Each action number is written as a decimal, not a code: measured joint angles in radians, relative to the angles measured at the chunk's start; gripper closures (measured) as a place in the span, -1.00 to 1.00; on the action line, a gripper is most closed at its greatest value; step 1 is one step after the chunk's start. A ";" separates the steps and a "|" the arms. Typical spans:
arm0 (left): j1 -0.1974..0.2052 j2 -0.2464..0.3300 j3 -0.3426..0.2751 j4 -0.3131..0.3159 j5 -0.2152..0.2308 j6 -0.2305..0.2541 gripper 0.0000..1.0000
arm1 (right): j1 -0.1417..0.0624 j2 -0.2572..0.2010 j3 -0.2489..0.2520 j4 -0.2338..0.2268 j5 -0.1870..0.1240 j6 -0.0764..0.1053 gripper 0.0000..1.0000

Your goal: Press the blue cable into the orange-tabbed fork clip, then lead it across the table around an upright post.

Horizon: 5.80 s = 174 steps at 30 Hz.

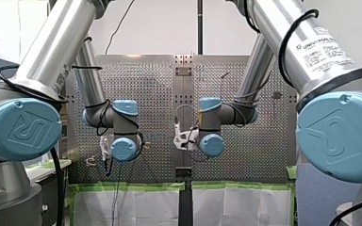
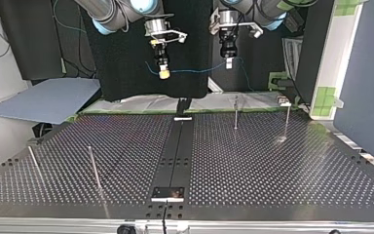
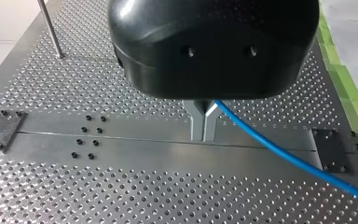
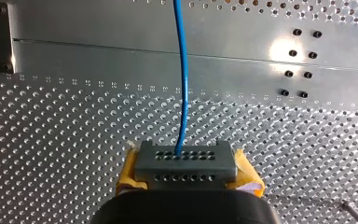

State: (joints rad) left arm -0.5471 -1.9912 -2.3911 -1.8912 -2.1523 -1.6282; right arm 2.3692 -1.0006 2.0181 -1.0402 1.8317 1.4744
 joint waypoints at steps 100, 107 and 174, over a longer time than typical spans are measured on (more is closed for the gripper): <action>0.302 0.007 -0.002 -0.007 0.301 0.000 1.00 | -0.021 0.156 -0.239 0.194 -0.064 0.112 1.00; 0.360 -0.052 -0.002 0.019 0.336 0.002 1.00 | -0.025 0.200 -0.301 0.231 -0.083 0.111 1.00; 0.516 -0.329 0.224 -0.034 0.585 -0.153 1.00 | -0.097 0.406 -0.444 0.169 -0.201 0.120 1.00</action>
State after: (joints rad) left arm -0.0310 -2.3197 -2.1672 -1.9253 -1.5673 -1.7810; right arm 2.2720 -0.5948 1.5741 -0.8708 1.6308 1.5944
